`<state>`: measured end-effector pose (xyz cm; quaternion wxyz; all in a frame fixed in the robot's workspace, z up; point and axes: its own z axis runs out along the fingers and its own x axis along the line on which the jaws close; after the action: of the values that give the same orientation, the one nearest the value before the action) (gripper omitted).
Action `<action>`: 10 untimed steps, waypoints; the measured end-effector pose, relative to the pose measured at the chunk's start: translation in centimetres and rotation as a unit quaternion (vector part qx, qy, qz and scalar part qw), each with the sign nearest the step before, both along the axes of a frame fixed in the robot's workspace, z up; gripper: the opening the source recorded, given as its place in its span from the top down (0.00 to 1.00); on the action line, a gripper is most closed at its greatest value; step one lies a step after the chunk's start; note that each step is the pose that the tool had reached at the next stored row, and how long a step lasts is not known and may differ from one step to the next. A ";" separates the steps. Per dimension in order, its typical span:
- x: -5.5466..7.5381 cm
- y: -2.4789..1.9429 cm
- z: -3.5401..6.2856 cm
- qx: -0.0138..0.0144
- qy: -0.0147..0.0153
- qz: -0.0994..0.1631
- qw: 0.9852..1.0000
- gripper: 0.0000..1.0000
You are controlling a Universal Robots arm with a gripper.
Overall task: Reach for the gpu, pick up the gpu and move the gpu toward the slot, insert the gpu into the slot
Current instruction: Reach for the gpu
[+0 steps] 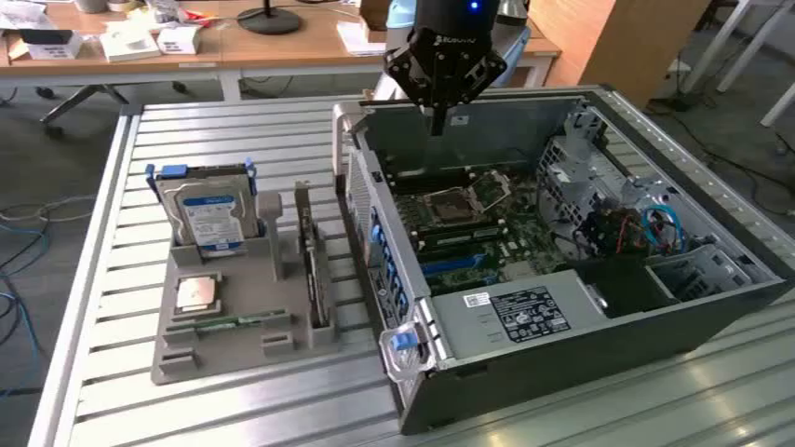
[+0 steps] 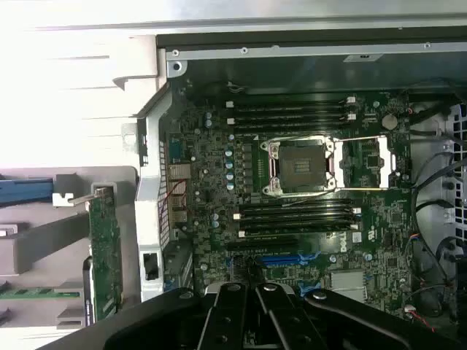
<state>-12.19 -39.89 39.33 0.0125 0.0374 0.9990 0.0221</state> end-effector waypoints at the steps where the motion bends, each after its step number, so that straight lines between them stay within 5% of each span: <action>1: 0.0 0.00 0.00 0.000 0.000 0.000 1.000 0.87; 10: -0.3 0.00 0.00 0.000 0.000 0.000 1.000 0.87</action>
<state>-12.49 -39.88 39.33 0.0125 0.0374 0.9990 0.0221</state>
